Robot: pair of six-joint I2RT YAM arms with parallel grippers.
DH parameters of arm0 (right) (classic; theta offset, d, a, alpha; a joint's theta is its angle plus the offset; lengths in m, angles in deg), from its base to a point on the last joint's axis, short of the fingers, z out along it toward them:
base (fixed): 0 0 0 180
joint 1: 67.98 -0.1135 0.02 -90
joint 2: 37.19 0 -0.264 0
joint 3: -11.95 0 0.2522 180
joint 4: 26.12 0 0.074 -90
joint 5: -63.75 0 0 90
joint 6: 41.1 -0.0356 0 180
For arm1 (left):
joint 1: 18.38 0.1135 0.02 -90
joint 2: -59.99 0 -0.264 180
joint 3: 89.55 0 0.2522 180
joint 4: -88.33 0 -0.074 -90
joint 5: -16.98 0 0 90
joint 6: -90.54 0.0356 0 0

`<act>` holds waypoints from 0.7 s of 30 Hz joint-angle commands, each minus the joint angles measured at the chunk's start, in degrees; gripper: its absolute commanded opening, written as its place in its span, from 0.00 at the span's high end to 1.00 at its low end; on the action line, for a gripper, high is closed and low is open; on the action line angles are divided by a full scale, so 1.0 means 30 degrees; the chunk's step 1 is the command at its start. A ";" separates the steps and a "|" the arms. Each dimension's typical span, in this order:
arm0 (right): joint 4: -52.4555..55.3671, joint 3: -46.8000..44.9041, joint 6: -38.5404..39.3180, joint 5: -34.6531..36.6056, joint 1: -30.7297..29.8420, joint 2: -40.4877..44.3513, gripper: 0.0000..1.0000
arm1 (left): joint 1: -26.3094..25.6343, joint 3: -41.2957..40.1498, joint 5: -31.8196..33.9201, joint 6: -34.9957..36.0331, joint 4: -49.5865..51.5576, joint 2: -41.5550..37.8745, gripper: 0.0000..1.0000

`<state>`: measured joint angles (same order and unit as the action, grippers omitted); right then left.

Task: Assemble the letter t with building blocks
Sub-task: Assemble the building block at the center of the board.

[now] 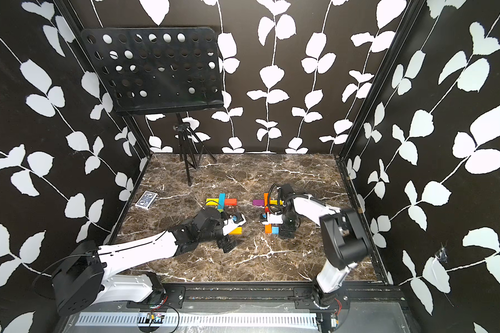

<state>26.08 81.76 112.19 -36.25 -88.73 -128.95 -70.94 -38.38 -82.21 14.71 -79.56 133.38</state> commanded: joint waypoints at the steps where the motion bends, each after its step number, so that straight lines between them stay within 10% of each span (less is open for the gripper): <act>1: -0.2116 -0.0488 -0.2065 0.1559 -0.0114 0.3658 0.01 | 0.0116 -0.0192 -0.0243 -0.0052 -0.0212 0.0060 0.01; 4: -0.2455 -0.0961 -0.5845 0.2475 -0.0161 0.7229 0.01 | 0.0143 -0.0026 -0.0561 -0.0240 -0.0324 0.0233 0.01; 9: 0.0558 0.0224 -1.9924 0.5235 0.0597 0.9419 0.01 | 0.0145 0.0597 -0.1415 -0.0494 -0.0903 0.1009 0.01; 14: 0.0849 -0.1372 -2.4155 0.3017 0.0619 0.8708 0.01 | 0.0145 0.1756 -0.3062 -0.1235 -0.1877 0.2490 0.01; 21: -0.2509 -0.6318 -2.9553 0.6069 0.0618 1.3111 0.16 | 0.0116 0.3347 -0.4663 -0.3018 -0.2352 0.4777 0.01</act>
<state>22.78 63.51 34.90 -23.37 -86.79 -94.59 -70.72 -29.99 -92.37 8.96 -84.92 146.75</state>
